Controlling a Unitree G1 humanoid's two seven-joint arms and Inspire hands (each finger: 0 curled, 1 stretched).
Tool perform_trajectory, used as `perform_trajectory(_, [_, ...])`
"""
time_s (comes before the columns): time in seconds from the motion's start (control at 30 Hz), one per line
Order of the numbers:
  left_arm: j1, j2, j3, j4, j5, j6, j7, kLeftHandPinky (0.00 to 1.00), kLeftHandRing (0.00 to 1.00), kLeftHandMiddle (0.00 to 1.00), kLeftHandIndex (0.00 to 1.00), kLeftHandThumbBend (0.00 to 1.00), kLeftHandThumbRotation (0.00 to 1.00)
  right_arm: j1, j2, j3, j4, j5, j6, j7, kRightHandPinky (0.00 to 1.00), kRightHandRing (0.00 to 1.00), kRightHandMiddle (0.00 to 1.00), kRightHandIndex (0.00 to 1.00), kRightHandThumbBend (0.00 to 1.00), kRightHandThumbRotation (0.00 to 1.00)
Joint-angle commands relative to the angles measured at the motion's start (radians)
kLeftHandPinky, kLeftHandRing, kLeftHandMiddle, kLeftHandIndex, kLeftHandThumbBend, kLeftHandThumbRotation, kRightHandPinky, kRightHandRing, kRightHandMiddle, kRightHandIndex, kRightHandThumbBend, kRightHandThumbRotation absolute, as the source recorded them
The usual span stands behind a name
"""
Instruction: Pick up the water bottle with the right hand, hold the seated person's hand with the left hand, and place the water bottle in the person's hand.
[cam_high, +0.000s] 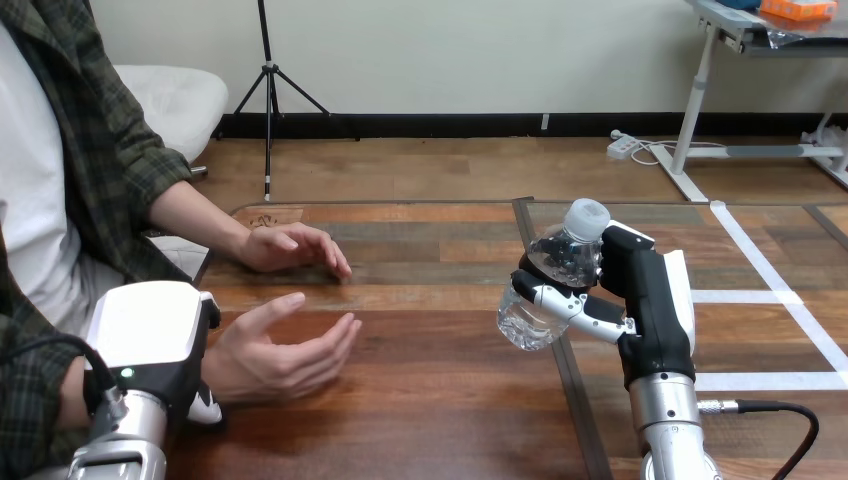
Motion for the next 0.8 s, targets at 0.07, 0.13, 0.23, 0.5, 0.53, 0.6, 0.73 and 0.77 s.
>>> perform_trajectory(0.07, [0.013, -0.002, -0.059, 0.043, 0.002, 0.031, -0.082, 0.64, 0.66, 0.68, 0.68, 0.87, 0.0, -0.073, -0.017, -0.012, -0.045, 0.01, -0.045, -0.006, 0.33, 0.38, 0.45, 0.48, 0.72, 0.0])
perform_trajectory(0.13, [0.014, 0.0, -0.061, 0.036, 0.004, 0.041, -0.1, 0.64, 0.66, 0.69, 0.68, 0.87, 0.0, -0.074, -0.018, -0.012, -0.041, 0.01, -0.05, -0.005, 0.33, 0.38, 0.45, 0.48, 0.72, 0.0])
perform_trajectory(0.23, [0.02, 0.002, -0.064, 0.022, 0.004, 0.054, -0.122, 0.64, 0.67, 0.69, 0.68, 0.87, 0.0, -0.075, -0.019, -0.013, -0.038, 0.011, -0.054, -0.004, 0.33, 0.38, 0.44, 0.48, 0.72, 0.0])
perform_trajectory(0.5, [0.038, 0.009, -0.067, -0.013, 0.008, 0.078, -0.157, 0.65, 0.68, 0.71, 0.68, 0.88, 0.0, -0.077, -0.024, -0.013, -0.037, 0.011, -0.052, 0.001, 0.33, 0.38, 0.44, 0.48, 0.72, 0.0])
perform_trajectory(0.53, [0.041, 0.011, -0.068, -0.017, 0.01, 0.081, -0.162, 0.65, 0.68, 0.71, 0.68, 0.88, 0.0, -0.077, -0.024, -0.013, -0.037, 0.012, -0.053, 0.002, 0.33, 0.38, 0.44, 0.48, 0.72, 0.0])
perform_trajectory(0.6, [0.044, 0.014, -0.07, -0.022, 0.012, 0.084, -0.169, 0.65, 0.68, 0.71, 0.68, 0.87, 0.0, -0.077, -0.024, -0.013, -0.036, 0.012, -0.054, 0.002, 0.33, 0.38, 0.44, 0.48, 0.72, 0.0])
perform_trajectory(0.73, [0.05, 0.018, -0.074, -0.027, 0.012, 0.093, -0.178, 0.65, 0.68, 0.7, 0.68, 0.87, 0.0, -0.078, -0.022, -0.014, -0.037, 0.014, -0.053, 0.004, 0.33, 0.38, 0.45, 0.48, 0.72, 0.0])
perform_trajectory(0.77, [0.051, 0.019, -0.074, -0.028, 0.01, 0.094, -0.178, 0.64, 0.67, 0.7, 0.68, 0.87, 0.0, -0.078, -0.022, -0.015, -0.038, 0.014, -0.052, 0.004, 0.33, 0.38, 0.45, 0.48, 0.72, 0.0])
